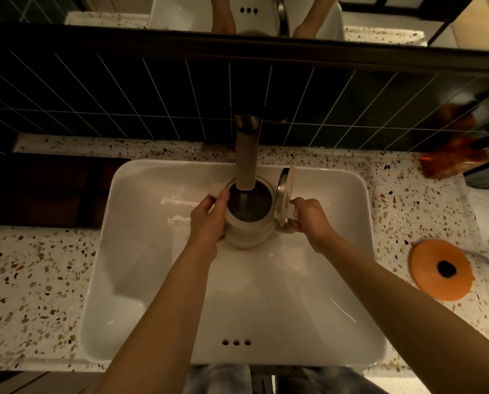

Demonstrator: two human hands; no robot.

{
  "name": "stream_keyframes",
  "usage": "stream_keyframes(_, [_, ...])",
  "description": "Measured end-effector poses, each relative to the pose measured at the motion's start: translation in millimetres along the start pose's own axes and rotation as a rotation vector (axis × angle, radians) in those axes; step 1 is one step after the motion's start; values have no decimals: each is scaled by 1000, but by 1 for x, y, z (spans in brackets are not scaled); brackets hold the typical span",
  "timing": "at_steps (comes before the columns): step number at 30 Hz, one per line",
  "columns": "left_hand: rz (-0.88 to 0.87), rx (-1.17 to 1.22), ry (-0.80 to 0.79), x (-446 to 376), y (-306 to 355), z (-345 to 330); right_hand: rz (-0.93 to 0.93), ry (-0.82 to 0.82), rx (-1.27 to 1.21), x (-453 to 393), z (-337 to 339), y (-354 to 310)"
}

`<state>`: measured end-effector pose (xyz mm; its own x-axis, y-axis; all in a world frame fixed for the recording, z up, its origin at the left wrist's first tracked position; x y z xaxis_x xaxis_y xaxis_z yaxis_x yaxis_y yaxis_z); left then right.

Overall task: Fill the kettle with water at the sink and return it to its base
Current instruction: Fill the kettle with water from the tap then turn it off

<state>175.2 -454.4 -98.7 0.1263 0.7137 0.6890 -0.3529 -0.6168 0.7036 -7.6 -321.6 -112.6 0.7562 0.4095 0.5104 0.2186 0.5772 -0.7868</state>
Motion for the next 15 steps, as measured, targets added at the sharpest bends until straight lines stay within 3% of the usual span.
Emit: stream_keyframes(15, [9,2,8,1,0,1,11,-9,0,3,-1,-4])
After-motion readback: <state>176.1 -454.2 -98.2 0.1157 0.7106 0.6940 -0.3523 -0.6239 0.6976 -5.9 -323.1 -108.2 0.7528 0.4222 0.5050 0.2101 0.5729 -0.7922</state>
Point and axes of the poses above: each hand's wrist, its own x-axis away from the middle knuckle, its own z-axis out of the back of the hand, y = z × x, the point moved 8 cm from there along -x, towards the middle knuckle, and after that the axes turned 10 degrees about y, right-handed, at the moved point
